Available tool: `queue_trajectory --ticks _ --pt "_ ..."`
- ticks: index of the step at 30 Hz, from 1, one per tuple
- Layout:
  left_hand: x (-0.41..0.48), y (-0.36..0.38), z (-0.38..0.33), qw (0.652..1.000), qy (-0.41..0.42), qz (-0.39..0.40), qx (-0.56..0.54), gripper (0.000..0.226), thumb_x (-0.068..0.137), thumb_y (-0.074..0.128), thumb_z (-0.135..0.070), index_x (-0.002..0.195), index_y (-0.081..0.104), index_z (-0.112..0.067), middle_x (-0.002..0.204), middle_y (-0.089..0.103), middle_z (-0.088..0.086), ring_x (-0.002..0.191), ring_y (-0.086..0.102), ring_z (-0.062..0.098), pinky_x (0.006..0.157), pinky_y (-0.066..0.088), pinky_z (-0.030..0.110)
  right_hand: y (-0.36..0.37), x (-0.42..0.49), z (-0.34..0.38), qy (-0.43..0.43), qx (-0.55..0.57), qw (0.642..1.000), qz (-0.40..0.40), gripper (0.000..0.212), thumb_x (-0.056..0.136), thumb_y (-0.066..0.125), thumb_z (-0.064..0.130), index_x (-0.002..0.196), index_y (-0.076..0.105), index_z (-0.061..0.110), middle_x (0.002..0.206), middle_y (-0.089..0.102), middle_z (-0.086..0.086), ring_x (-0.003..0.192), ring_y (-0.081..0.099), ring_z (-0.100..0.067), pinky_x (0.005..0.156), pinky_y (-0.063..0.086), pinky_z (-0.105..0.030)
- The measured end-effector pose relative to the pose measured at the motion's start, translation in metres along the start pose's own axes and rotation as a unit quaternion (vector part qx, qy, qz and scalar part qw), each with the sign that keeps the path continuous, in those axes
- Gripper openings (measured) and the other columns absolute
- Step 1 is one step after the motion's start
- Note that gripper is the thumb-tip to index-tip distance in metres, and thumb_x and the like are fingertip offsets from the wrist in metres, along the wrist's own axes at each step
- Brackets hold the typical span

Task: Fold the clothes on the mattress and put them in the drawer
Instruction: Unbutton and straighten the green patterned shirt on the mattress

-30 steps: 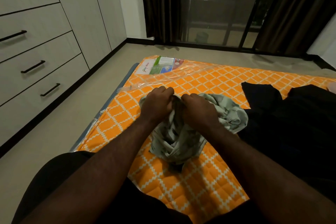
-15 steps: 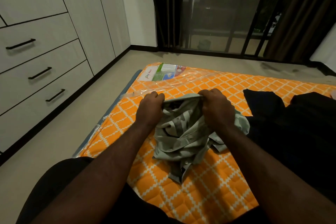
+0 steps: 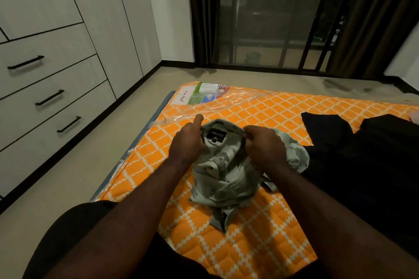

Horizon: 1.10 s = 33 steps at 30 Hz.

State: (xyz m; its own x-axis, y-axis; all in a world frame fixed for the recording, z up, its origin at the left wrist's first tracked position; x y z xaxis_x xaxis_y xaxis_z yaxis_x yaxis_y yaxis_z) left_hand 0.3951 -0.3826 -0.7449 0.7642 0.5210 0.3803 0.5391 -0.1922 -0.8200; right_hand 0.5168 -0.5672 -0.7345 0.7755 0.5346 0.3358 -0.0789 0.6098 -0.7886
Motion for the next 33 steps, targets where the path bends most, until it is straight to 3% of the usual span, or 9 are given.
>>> queue_trajectory --ticks 4,9,12,15,19,23,25,29,33 --pt "-0.001 0.014 -0.018 0.992 0.096 0.08 -0.003 0.054 0.092 0.06 -0.012 0.136 0.043 -0.04 0.098 0.056 0.008 0.082 0.057 0.031 0.066 0.052 0.043 0.003 0.002 -0.005 0.017 0.028 0.999 -0.004 0.017 0.098 0.055 0.028 0.095 0.071 0.024 0.081 0.068 0.002 0.073 0.061 -0.023 0.062 0.051 -0.035" --pt "-0.006 0.021 -0.037 0.983 0.16 0.086 0.015 0.033 0.089 0.062 -0.015 0.122 0.06 -0.02 0.102 0.055 0.007 0.083 0.058 0.03 0.064 0.051 0.043 0.018 0.006 0.0 -0.015 0.035 0.999 0.017 0.017 0.1 0.057 0.035 0.104 0.065 0.021 0.087 0.068 -0.002 0.08 0.063 -0.026 0.069 0.054 -0.041" --pt "-0.006 0.017 -0.039 0.985 0.162 0.062 -0.025 0.031 0.089 0.061 -0.014 0.119 0.058 -0.014 0.107 0.056 0.007 0.086 0.057 0.028 0.066 0.051 0.046 0.031 0.002 0.007 -0.041 0.046 0.995 0.074 0.034 0.094 0.064 0.045 0.118 0.058 0.022 0.093 0.069 -0.004 0.083 0.065 -0.026 0.066 0.051 -0.038" --pt "-0.005 0.016 -0.034 0.985 0.147 0.056 -0.066 0.042 0.081 0.07 -0.013 0.121 0.057 -0.017 0.111 0.055 0.002 0.093 0.057 0.024 0.07 0.05 0.042 0.044 -0.006 0.013 -0.051 0.041 0.988 0.138 0.059 0.08 0.072 0.064 0.119 0.049 0.025 0.093 0.067 0.0 0.08 0.064 -0.023 0.066 0.055 -0.043" --pt "-0.009 0.015 -0.04 0.975 0.158 0.066 -0.14 0.061 0.076 0.078 -0.014 0.132 0.056 -0.021 0.127 0.058 -0.002 0.108 0.058 0.017 0.079 0.051 0.032 0.066 -0.019 0.015 -0.046 0.078 0.976 0.197 0.073 0.068 0.079 0.06 0.121 0.044 0.025 0.1 0.068 0.002 0.086 0.065 -0.021 0.069 0.054 -0.041" --pt "-0.015 0.016 -0.057 0.971 0.186 0.101 -0.108 0.068 0.079 0.076 -0.011 0.141 0.052 -0.022 0.144 0.053 -0.001 0.128 0.053 0.02 0.088 0.052 0.033 0.066 -0.02 0.012 -0.054 0.052 0.982 0.173 0.062 0.081 0.069 0.029 0.134 0.036 0.022 0.086 0.064 -0.001 0.076 0.066 -0.027 0.055 0.048 -0.038" --pt "-0.014 0.009 -0.067 0.971 0.208 0.104 -0.058 0.068 0.081 0.073 -0.011 0.144 0.049 -0.023 0.146 0.051 0.0 0.125 0.056 0.025 0.082 0.056 0.037 0.051 -0.014 0.014 -0.05 0.045 0.988 0.142 0.06 0.083 0.064 0.024 0.137 0.037 0.022 0.08 0.062 0.0 0.069 0.063 -0.025 0.05 0.041 -0.033" --pt "0.004 -0.025 -0.079 0.975 0.206 0.055 0.062 0.069 0.086 0.069 -0.027 0.15 0.043 -0.027 0.151 0.047 -0.001 0.114 0.061 0.033 0.078 0.053 0.039 0.003 0.007 0.032 -0.071 0.01 0.995 0.069 0.04 0.088 0.061 0.03 0.125 0.047 0.026 0.094 0.068 -0.006 0.082 0.066 -0.033 0.058 0.045 -0.036" --pt "0.028 -0.088 -0.1 0.975 0.198 0.021 0.098 0.071 0.093 0.062 -0.028 0.158 0.032 -0.032 0.162 0.035 -0.002 0.132 0.051 0.032 0.094 0.048 0.04 -0.058 0.033 0.058 -0.08 -0.016 0.997 -0.001 0.04 0.085 0.061 0.043 0.121 0.048 0.034 0.107 0.07 -0.009 0.095 0.066 -0.038 0.072 0.053 -0.042"
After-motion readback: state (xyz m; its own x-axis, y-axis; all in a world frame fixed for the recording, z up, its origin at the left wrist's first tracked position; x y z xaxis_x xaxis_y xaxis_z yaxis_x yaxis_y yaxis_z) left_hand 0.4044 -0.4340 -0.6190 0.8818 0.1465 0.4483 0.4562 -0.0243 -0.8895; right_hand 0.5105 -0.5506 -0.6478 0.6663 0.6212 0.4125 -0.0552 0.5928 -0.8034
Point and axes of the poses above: each hand's wrist, its own x-axis towards the middle knuckle, its own y-axis out of the palm, z = x × y, the point moved 7 cm from there along x, towards the middle knuckle
